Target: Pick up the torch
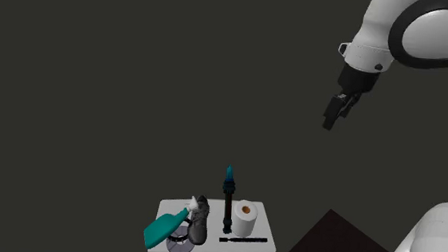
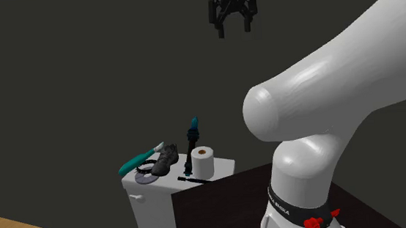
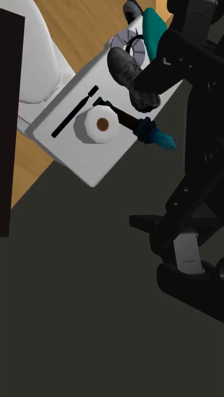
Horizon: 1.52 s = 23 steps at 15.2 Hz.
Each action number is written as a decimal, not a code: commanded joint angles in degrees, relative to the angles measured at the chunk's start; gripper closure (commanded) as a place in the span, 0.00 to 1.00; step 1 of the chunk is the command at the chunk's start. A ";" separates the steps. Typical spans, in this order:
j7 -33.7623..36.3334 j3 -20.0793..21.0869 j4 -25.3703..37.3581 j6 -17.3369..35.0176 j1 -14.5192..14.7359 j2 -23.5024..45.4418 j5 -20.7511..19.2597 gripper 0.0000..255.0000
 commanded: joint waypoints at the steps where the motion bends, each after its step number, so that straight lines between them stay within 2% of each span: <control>1: 0.00 0.00 0.00 0.00 0.00 0.00 0.00 0.00; 8: 6.84 4.03 -13.64 17.35 0.33 -0.24 0.27 0.00; 15: 15.18 9.36 -22.54 36.75 -0.80 6.56 -1.20 0.00; 19: 21.63 13.75 -24.93 48.50 -3.54 13.90 -4.20 0.00; 21: 25.79 16.71 -25.24 54.26 -6.10 18.37 -6.96 0.00; 23: 31.06 20.49 -24.89 59.68 -9.87 23.21 -11.19 0.00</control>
